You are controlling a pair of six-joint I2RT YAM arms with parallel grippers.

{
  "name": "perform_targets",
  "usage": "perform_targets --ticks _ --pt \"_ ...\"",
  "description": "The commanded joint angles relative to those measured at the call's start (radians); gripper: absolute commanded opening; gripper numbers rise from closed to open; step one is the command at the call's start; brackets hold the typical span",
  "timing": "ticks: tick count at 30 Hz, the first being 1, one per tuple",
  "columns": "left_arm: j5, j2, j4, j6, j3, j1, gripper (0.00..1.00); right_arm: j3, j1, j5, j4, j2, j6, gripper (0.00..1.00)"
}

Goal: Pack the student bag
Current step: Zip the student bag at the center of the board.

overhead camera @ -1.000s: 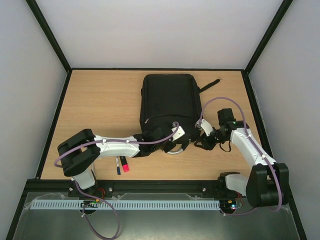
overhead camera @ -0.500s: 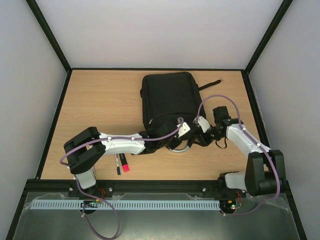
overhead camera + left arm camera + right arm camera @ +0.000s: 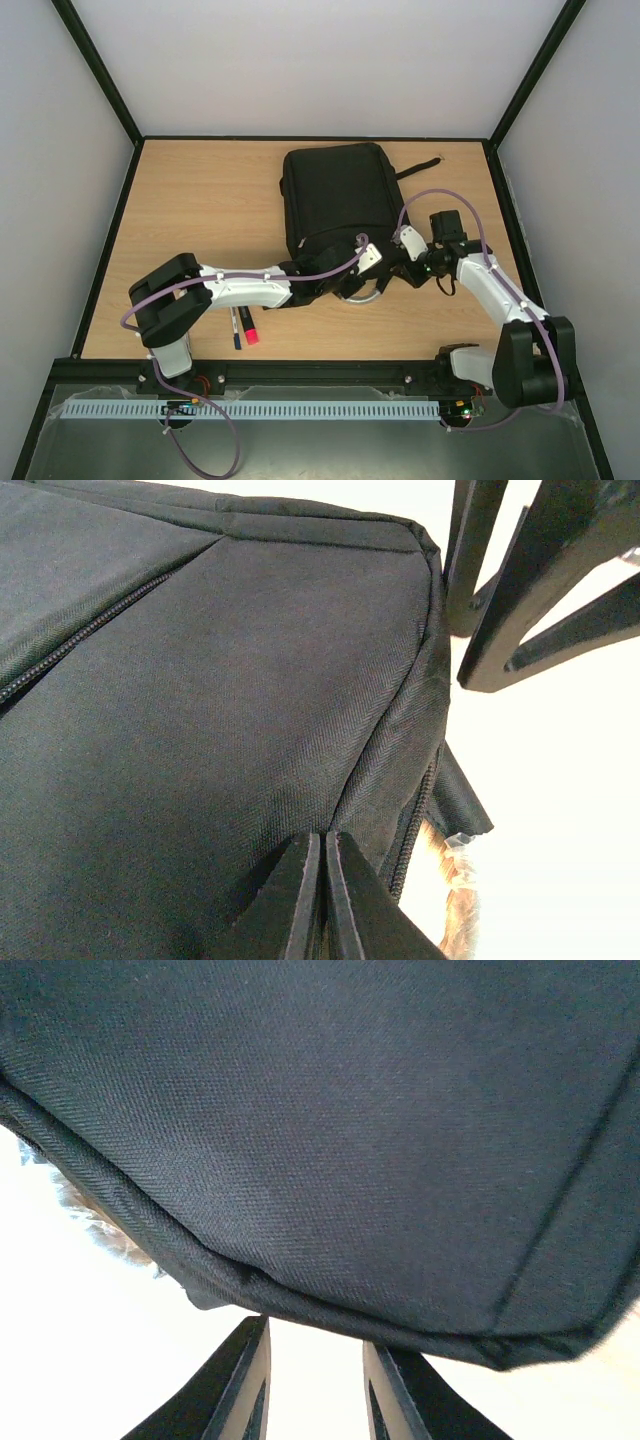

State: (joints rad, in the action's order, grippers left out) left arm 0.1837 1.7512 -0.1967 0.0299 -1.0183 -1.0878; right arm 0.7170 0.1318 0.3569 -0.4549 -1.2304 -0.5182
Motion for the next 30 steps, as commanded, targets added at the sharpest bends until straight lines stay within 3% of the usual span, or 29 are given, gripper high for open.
perform_targets --ticks 1,7,15,30 --pt "0.017 -0.009 -0.013 -0.001 -0.03 0.003 0.02 -0.005 0.005 -0.066 -0.035 0.053 -0.049 0.25" --pt "0.014 -0.009 -0.011 -0.003 -0.033 0.005 0.02 -0.018 0.004 -0.09 0.005 0.033 -0.062 0.38" --pt "0.019 -0.019 -0.006 -0.002 -0.032 0.003 0.02 -0.03 0.004 0.071 -0.014 -0.018 -0.061 0.42" --pt "-0.008 -0.007 -0.001 -0.026 -0.085 0.003 0.02 -0.07 0.026 0.061 0.109 -0.041 -0.042 0.24"
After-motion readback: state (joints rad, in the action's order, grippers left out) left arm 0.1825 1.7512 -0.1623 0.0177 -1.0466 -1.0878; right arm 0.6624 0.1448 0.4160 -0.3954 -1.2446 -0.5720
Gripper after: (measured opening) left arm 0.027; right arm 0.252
